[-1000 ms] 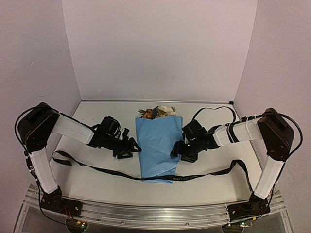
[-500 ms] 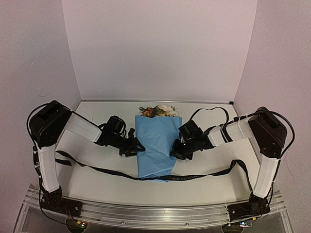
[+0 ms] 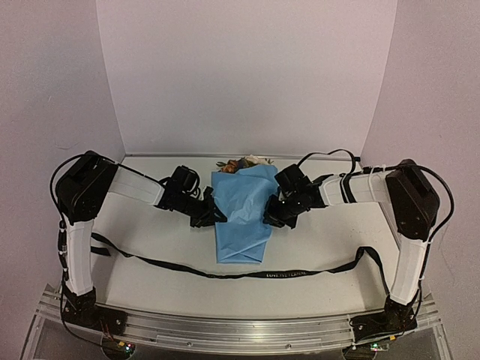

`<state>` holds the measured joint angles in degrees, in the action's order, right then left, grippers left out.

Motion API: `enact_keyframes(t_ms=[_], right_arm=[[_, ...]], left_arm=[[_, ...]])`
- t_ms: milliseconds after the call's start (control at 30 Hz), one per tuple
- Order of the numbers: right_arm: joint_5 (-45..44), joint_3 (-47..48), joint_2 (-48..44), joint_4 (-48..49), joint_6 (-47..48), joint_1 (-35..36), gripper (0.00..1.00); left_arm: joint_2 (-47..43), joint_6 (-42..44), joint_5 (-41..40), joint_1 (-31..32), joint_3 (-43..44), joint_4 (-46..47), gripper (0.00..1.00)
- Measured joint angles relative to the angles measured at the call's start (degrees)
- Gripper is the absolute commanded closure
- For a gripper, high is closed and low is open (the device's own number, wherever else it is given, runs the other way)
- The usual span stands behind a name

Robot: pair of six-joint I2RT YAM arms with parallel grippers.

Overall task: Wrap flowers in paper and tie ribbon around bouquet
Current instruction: Place the folded bouquet on the ribbon.

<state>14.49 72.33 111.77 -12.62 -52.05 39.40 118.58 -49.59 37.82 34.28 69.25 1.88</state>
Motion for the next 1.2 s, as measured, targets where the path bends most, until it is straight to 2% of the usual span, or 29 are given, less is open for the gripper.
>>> enact_keyframes(t_ms=[333, 900, 1033, 1100, 1167, 1200], right_arm=[[1.38, 1.30, -0.02, -8.68, -3.63, 0.13, 1.00], [2.76, -1.55, -5.40, -13.23, -6.97, 3.96, 1.00], [2.11, -3.82, -6.37, -13.11, -7.46, 5.74, 1.00], [0.76, -4.82, -6.99, -13.27, -7.73, 6.51, 1.00], [-0.43, -5.67, -7.55, -13.51, -7.93, 6.92, 0.93], [-0.99, -6.10, -7.82, -13.63, -8.02, 7.04, 0.83]], left_arm=[[-0.32, -4.64, 4.69, 0.28, 0.36, -0.91, 1.00], [-9.71, -8.98, 4.29, 3.48, -10.91, -0.10, 1.00], [-11.51, -9.24, 3.66, 4.87, -13.39, 0.31, 0.93], [-11.99, -9.47, 3.30, 5.08, -14.57, 0.39, 0.81], [-12.42, -9.96, 2.45, 5.08, -15.93, 0.26, 0.68], [-12.63, -10.28, 1.87, 5.05, -16.53, 0.10, 0.61]])
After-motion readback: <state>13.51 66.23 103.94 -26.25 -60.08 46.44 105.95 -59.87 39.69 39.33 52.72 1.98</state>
